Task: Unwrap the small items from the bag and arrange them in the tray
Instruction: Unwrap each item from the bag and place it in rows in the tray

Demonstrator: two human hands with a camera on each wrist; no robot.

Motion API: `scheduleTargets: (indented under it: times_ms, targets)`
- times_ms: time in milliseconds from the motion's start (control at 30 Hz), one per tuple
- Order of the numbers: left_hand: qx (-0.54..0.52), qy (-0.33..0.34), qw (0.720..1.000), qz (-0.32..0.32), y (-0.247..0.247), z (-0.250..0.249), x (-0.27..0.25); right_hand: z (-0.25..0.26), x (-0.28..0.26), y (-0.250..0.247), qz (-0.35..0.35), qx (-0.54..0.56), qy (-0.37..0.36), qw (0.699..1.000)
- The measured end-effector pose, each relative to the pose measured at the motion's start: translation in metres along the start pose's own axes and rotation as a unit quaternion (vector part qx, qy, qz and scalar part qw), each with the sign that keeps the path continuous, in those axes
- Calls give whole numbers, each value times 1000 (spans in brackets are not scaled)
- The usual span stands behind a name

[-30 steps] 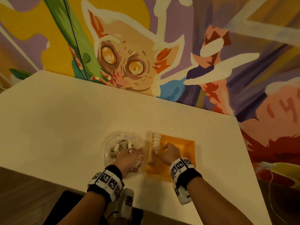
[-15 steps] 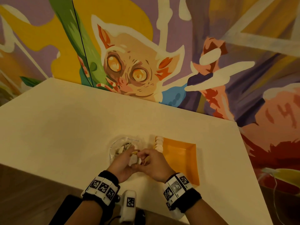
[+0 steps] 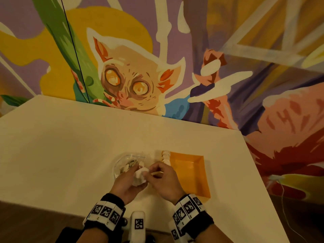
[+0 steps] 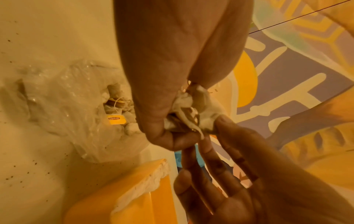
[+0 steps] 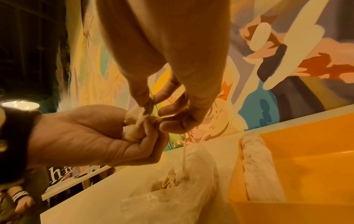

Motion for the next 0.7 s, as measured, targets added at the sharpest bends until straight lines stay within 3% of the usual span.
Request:
scheduleTargets:
  times_ms: [200,333,567,700]
  targets:
    - [-34,3,999,-23,5,-3,-5,2,-2,-12,-30,130,38,990]
    - [-30,2,1000,6,8,-4,-8,1,-3,-22,-38,178,36,983]
    - [90,13,993,81,27,1,-17,-6,-8,-27,-38,174,35,983]
    - [120,40,990,55,26,-2,-12,-9,-10,-32,-52,201,43,977]
Point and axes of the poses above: each hand's wrist, its own x-axis towards the middle knuckle, its own y-axis out of the palm, z = x × y, the point moved 5 cm from there along x, towards the middle knuckle, and after that the axes turned 8 degrees about -x, right-handed, at the moved point
